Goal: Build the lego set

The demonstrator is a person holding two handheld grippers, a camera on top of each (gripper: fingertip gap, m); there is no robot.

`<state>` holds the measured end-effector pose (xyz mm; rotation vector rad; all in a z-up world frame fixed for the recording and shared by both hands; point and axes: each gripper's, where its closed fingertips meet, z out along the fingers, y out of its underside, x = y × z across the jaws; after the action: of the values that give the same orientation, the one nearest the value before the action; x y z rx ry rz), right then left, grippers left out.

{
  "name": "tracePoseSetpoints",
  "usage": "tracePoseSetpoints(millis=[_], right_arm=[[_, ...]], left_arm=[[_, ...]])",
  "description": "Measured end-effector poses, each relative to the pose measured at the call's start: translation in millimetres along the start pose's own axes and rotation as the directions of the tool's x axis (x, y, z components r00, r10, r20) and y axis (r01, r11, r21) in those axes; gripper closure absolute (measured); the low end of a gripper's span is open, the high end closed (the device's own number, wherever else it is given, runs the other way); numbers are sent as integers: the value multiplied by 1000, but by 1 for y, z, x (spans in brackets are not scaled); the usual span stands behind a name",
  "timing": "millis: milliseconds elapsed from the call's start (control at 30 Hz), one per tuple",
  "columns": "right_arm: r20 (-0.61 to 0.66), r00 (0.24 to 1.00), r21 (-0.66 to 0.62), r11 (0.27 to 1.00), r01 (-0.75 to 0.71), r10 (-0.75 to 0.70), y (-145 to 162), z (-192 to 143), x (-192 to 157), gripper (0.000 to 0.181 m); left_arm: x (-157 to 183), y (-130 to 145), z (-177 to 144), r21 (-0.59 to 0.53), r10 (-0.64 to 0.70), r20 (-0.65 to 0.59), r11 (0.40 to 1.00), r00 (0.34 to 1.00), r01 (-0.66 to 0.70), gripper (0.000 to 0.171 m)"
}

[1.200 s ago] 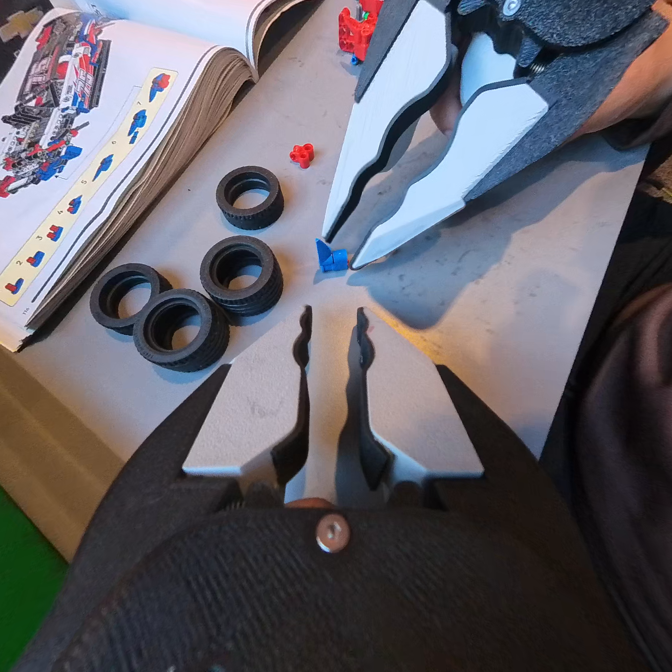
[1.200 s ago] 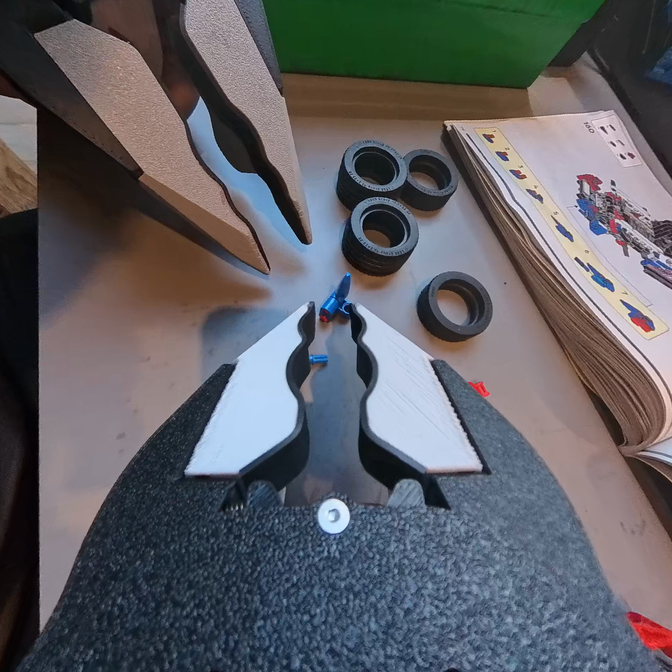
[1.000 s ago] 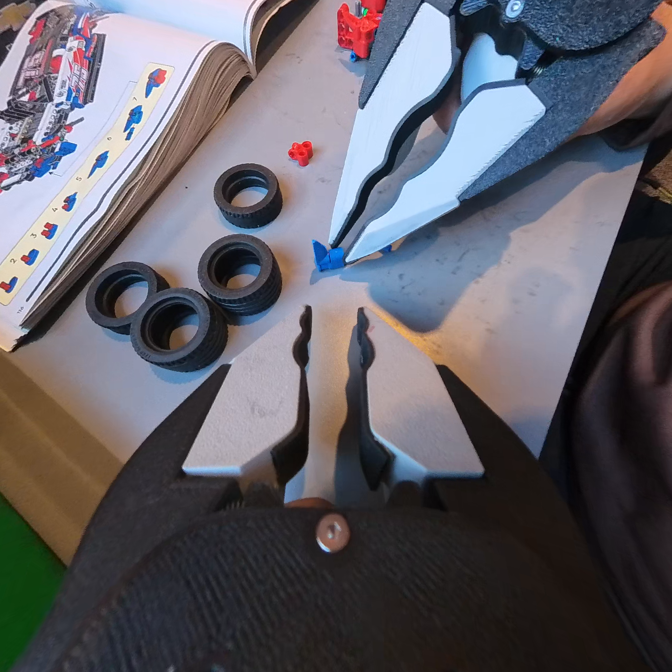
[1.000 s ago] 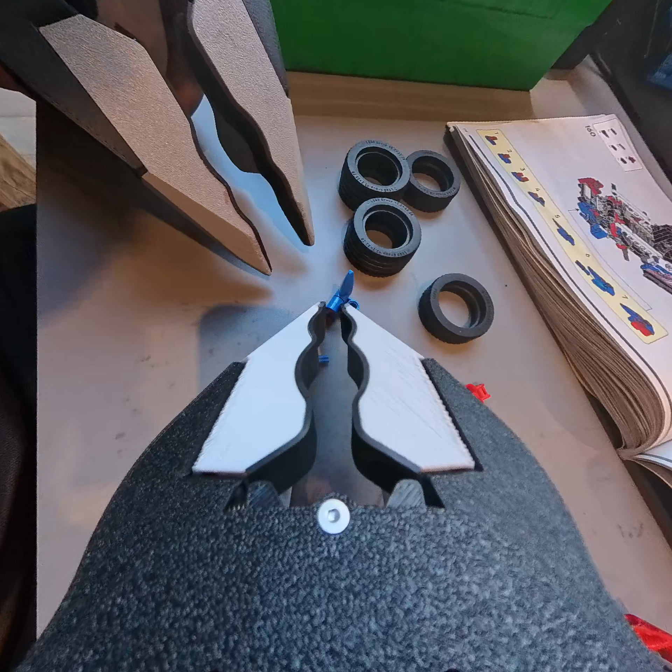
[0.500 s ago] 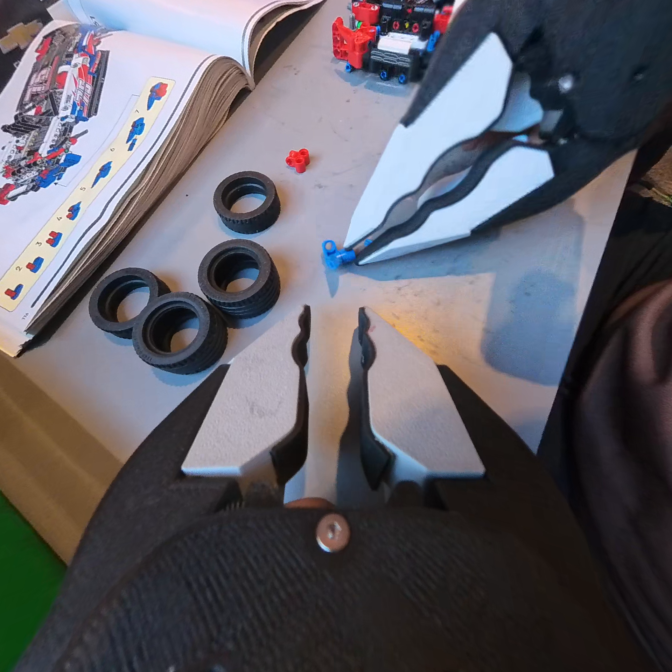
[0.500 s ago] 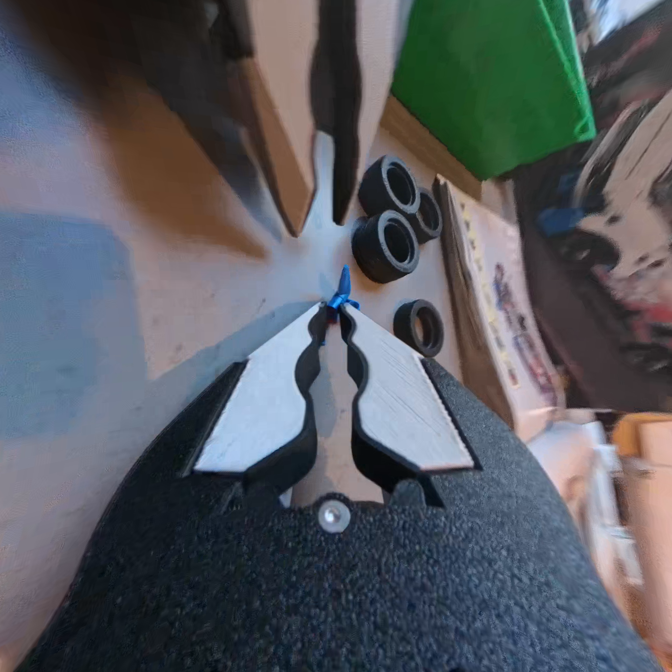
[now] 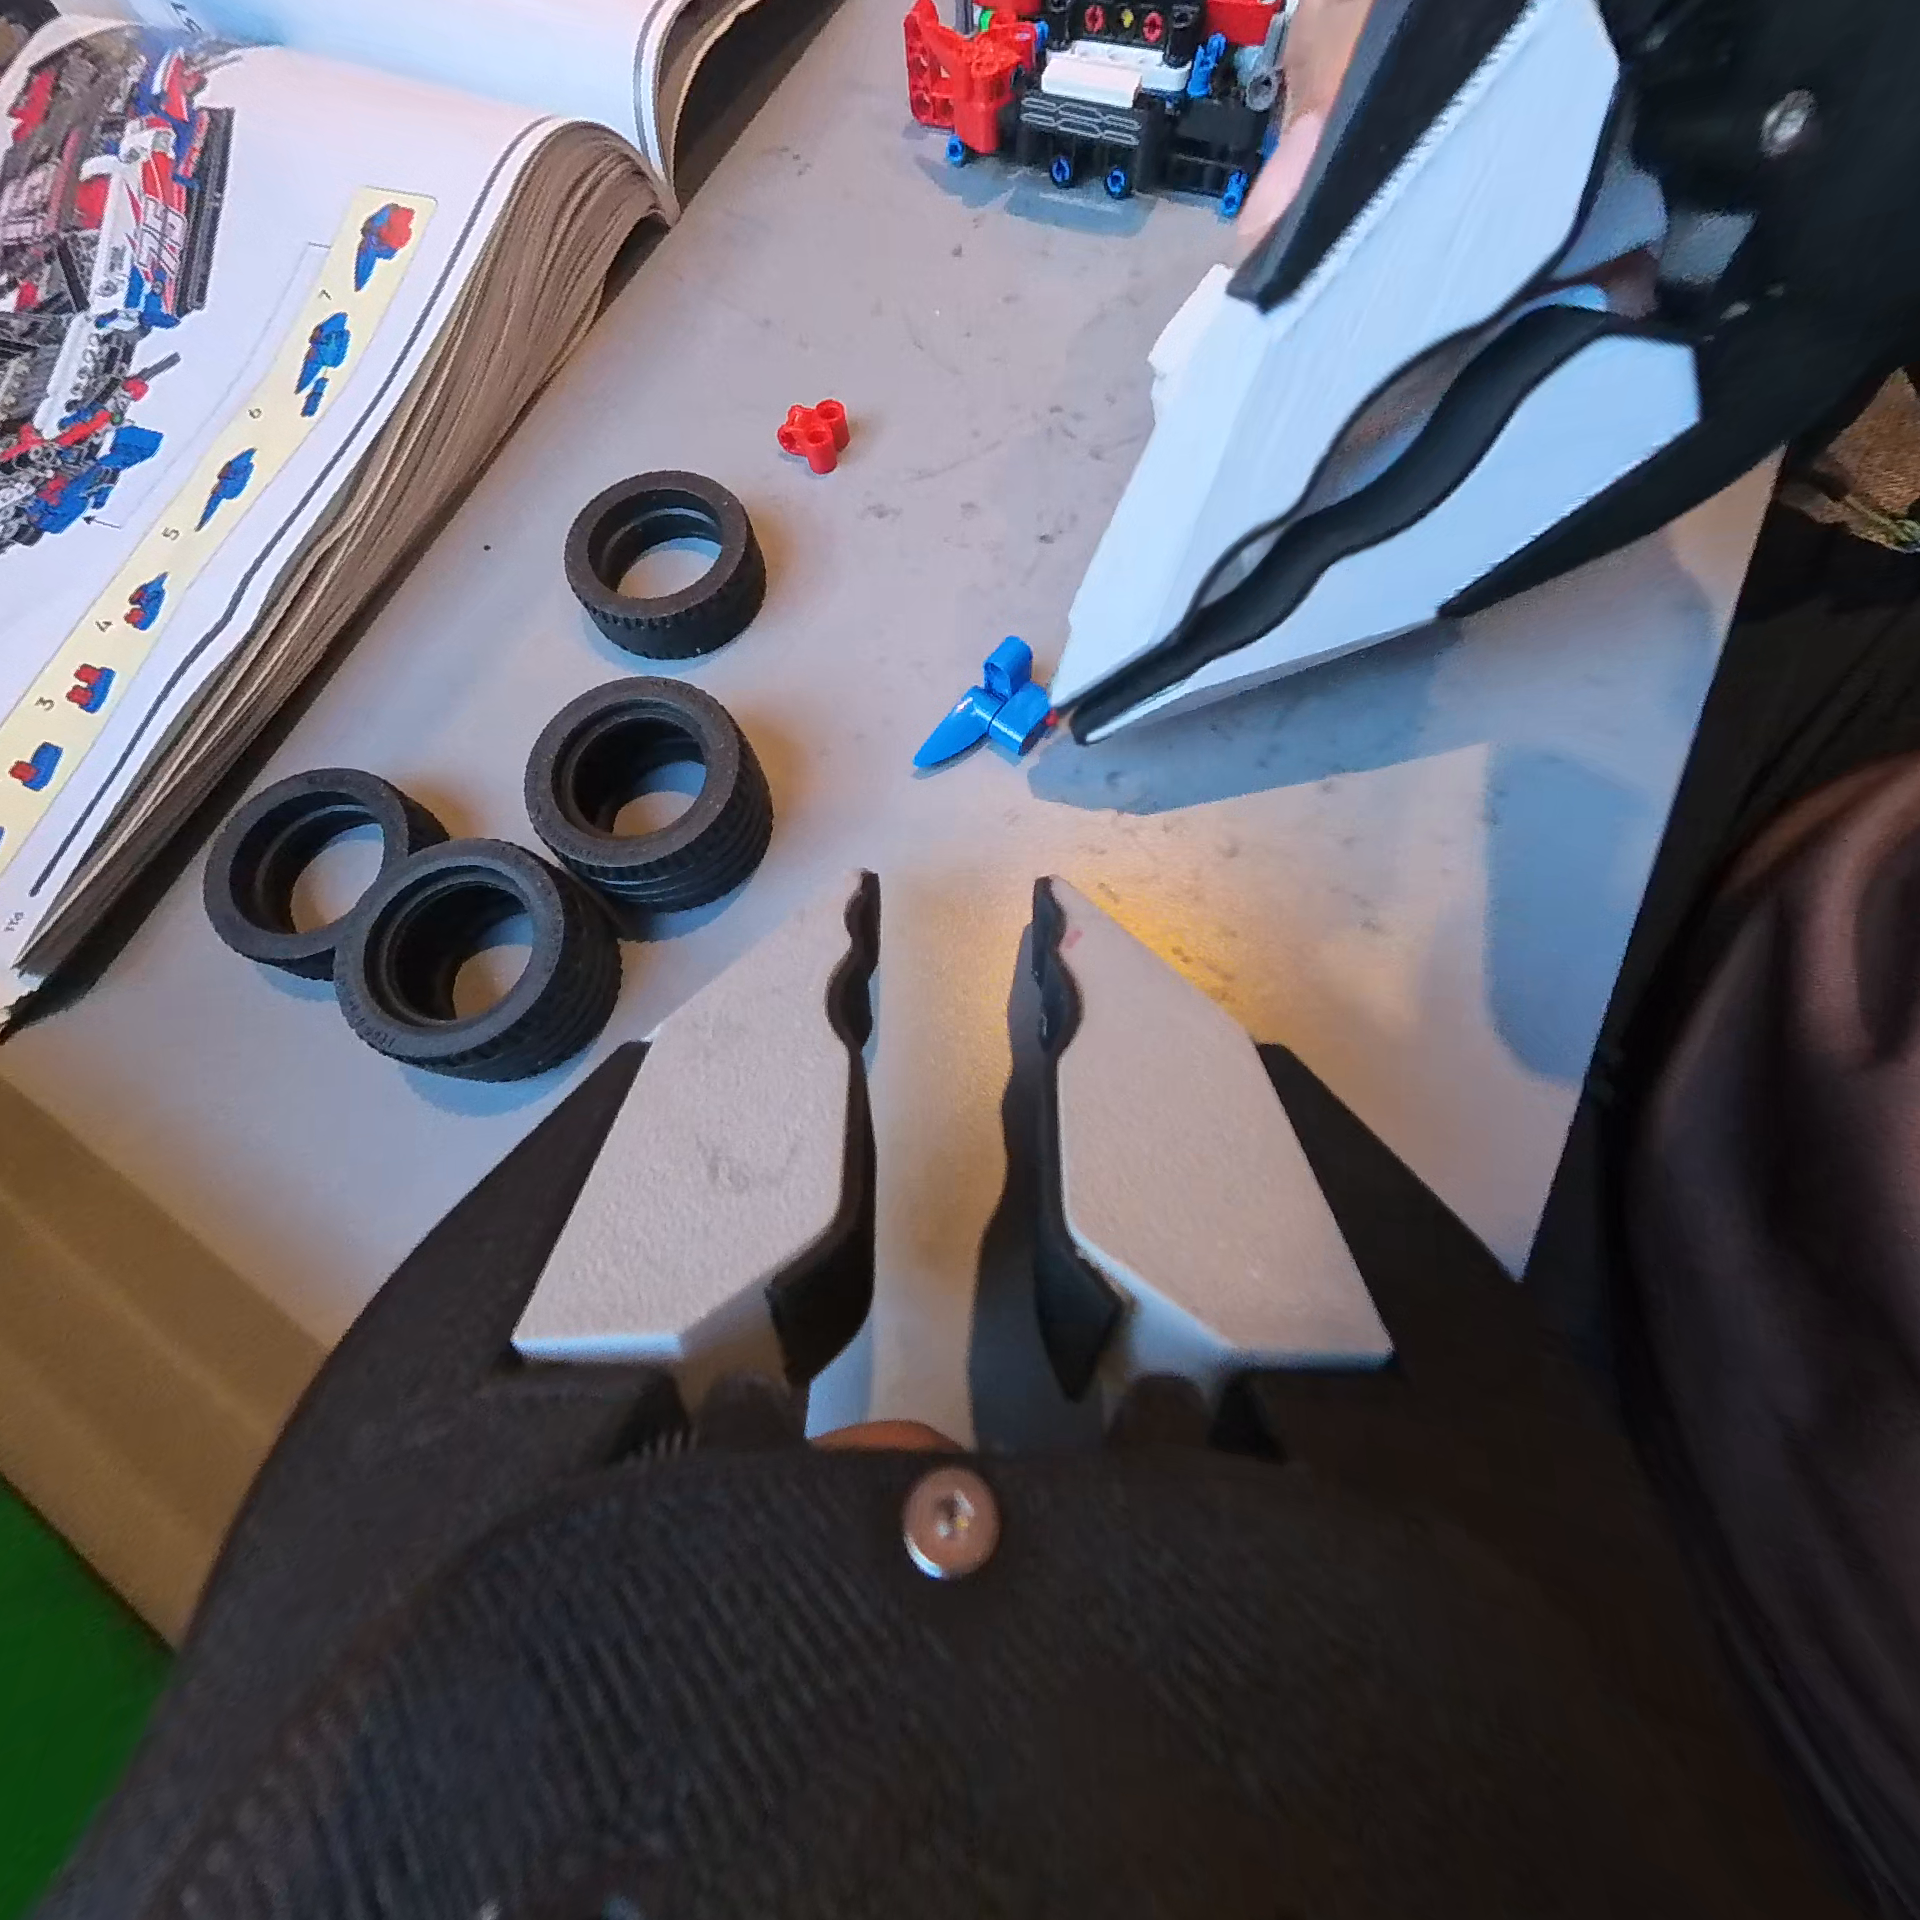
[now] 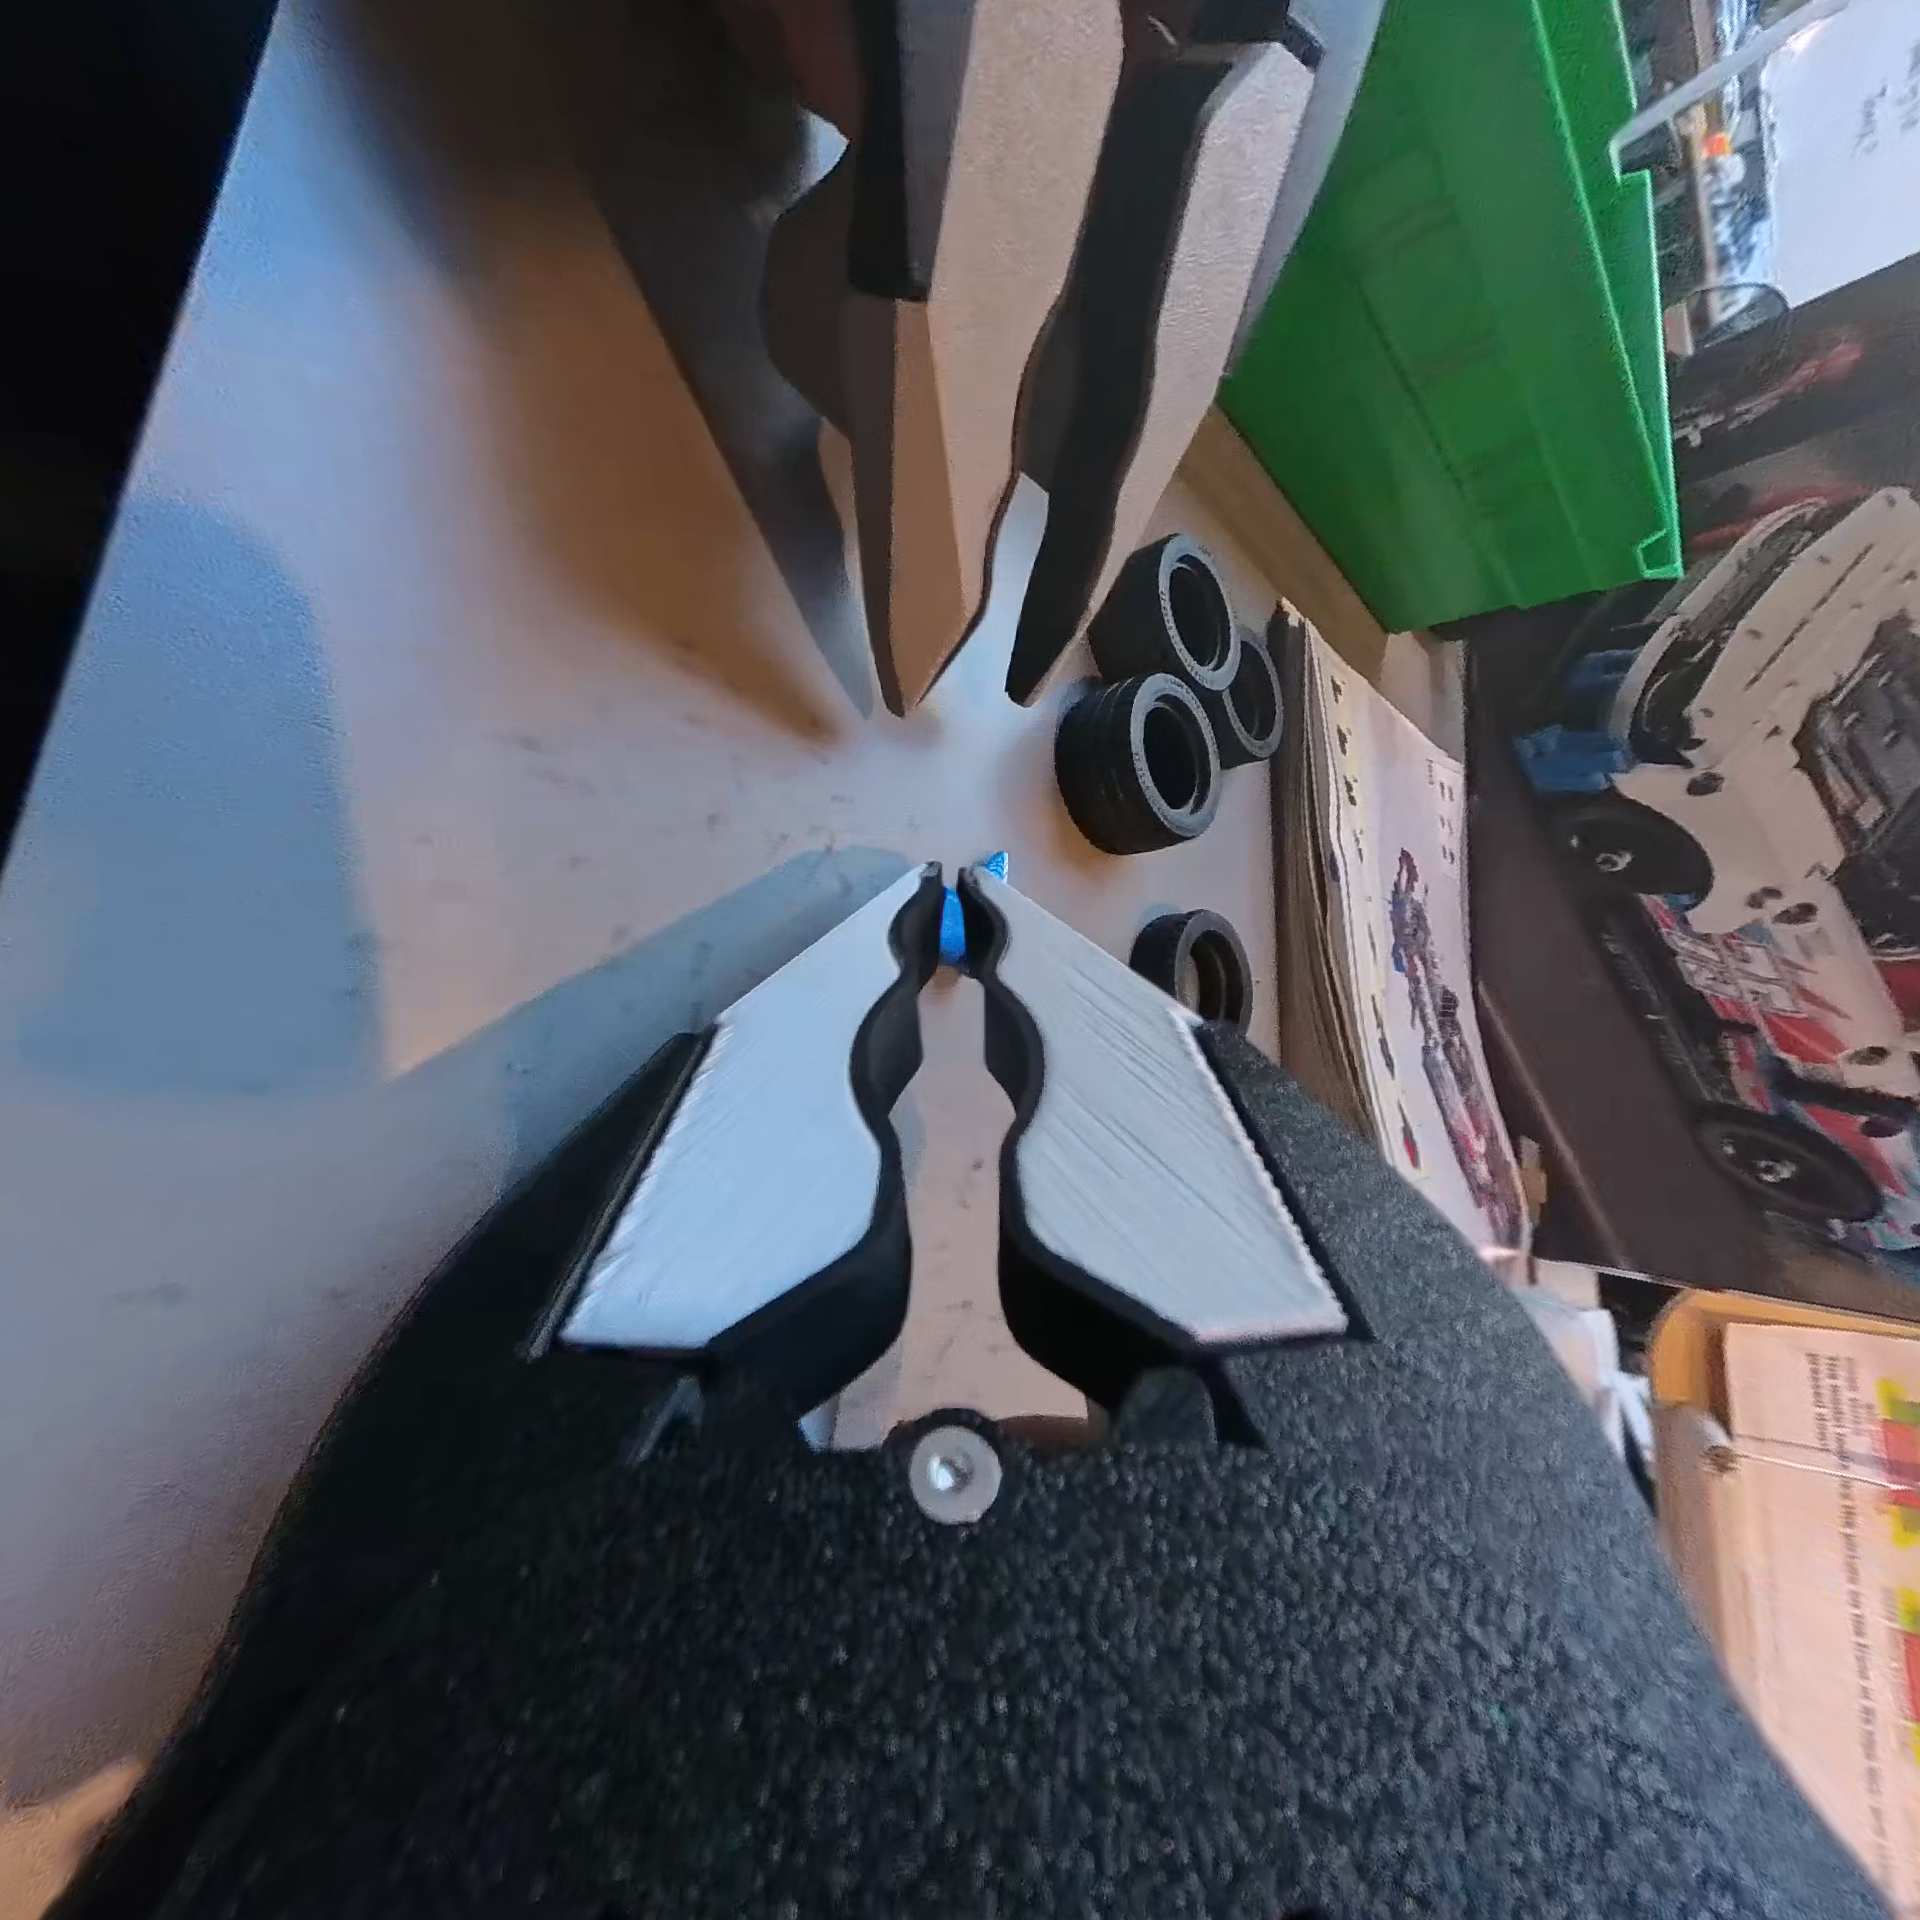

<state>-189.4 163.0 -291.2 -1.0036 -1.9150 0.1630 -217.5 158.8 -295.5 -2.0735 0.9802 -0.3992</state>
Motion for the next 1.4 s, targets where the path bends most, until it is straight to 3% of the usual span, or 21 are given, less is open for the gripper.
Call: tracePoseSetpoints(millis=[300,633,1400], right_arm=[[38,979,75,977,-202,200,6,-2,6,167],[141,872,141,862,-486,468,10,-8,26,162],[243,825,38,845,-533,510,18,3,16,156]], left_arm=[[0,-1,-1,12,-3,-2,1000,1000,3,145],[1,-2,-2,20,-7,-12,1000,1000,7,145],[1,-2,-2,21,-2,-12,1000,1000,3,145]])
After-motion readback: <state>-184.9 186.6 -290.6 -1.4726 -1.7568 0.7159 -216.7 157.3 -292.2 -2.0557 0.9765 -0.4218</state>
